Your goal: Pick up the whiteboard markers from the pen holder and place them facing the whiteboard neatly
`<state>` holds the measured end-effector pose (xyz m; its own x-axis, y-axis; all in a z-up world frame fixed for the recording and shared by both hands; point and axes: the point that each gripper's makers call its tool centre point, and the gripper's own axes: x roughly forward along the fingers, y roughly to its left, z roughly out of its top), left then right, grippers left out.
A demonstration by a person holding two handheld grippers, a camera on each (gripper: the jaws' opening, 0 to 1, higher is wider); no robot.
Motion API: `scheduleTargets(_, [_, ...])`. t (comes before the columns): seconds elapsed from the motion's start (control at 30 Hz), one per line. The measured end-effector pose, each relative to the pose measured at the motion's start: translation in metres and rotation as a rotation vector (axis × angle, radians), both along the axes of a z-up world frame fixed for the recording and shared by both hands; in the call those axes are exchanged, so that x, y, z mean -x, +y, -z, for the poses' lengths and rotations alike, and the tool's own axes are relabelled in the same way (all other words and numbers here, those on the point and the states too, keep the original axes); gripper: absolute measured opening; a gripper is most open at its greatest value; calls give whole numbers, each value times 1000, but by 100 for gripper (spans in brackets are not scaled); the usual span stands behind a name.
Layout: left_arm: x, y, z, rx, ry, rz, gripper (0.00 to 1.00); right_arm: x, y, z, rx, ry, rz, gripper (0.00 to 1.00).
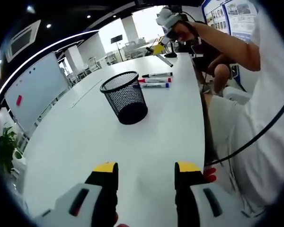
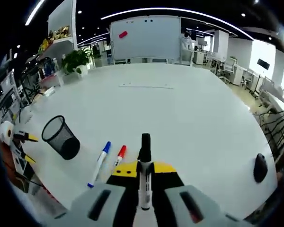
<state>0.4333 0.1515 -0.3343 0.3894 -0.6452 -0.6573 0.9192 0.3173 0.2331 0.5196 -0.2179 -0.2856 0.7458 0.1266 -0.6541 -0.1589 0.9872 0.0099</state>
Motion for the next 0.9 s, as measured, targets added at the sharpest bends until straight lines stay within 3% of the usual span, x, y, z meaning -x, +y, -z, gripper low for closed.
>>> scheduleTargets(0.33, [0, 3, -1, 3, -2, -5, 49, -2, -2, 20, 4, 80, 25, 9])
scheduleTargets(0.43, [2, 3, 1, 2, 0, 2, 49, -1, -6, 31, 12, 134, 41, 9])
scheduleTargets(0.9, [4, 1, 4, -2, 12, 5, 49, -12, -13, 57, -38, 188, 108, 9])
